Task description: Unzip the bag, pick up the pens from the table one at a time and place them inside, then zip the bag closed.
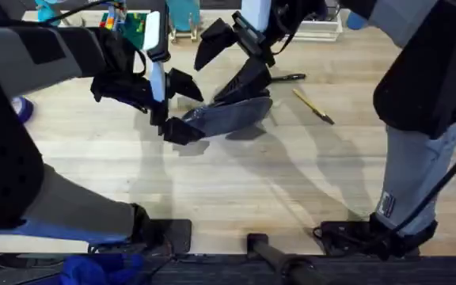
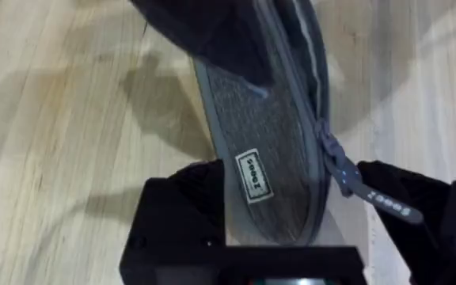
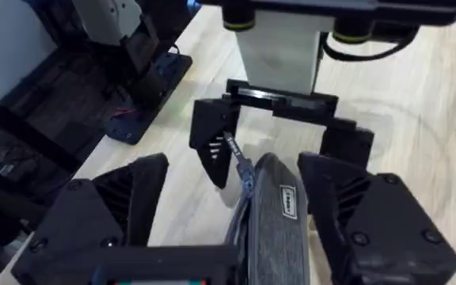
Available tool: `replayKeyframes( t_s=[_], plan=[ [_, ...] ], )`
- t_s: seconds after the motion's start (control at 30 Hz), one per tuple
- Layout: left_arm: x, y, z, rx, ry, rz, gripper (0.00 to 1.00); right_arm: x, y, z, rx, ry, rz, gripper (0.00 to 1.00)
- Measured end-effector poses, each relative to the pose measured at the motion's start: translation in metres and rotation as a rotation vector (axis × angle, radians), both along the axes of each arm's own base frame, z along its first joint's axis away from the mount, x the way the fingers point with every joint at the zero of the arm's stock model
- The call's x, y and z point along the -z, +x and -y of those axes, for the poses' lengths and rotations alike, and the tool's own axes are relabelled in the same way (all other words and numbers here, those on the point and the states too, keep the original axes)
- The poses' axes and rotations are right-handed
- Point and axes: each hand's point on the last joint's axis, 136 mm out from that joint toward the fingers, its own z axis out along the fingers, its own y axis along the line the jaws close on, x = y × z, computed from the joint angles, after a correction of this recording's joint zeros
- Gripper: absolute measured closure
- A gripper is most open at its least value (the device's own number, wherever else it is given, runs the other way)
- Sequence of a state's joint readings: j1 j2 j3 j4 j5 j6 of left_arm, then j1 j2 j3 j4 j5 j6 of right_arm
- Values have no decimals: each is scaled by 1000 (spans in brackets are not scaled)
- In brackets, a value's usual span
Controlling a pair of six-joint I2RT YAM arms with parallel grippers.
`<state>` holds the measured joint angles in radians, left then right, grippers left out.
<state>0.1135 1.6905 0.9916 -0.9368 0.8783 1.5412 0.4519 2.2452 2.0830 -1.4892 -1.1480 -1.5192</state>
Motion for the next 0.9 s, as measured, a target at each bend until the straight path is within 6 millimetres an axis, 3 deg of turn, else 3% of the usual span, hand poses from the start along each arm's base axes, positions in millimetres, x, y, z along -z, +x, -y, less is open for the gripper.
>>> replayKeyframes(
  t_s=[0.23, 0.27, 0.33, 0.9],
  plan=[
    [-6, -2, -1, 1, 9, -25, 4, 11, 1, 5, 17, -94, -21, 5],
    [-16, 0, -6, 5, 50, -51, 4, 21, 4, 13, 50, -219, -44, 5],
    [-20, 1, -9, 6, 68, -53, 4, 19, 6, 15, 66, -262, -46, 5],
    [-76, 5, -43, -107, 105, 12, 5, -43, 50, 42, 344, -521, 180, 6]
  ],
)
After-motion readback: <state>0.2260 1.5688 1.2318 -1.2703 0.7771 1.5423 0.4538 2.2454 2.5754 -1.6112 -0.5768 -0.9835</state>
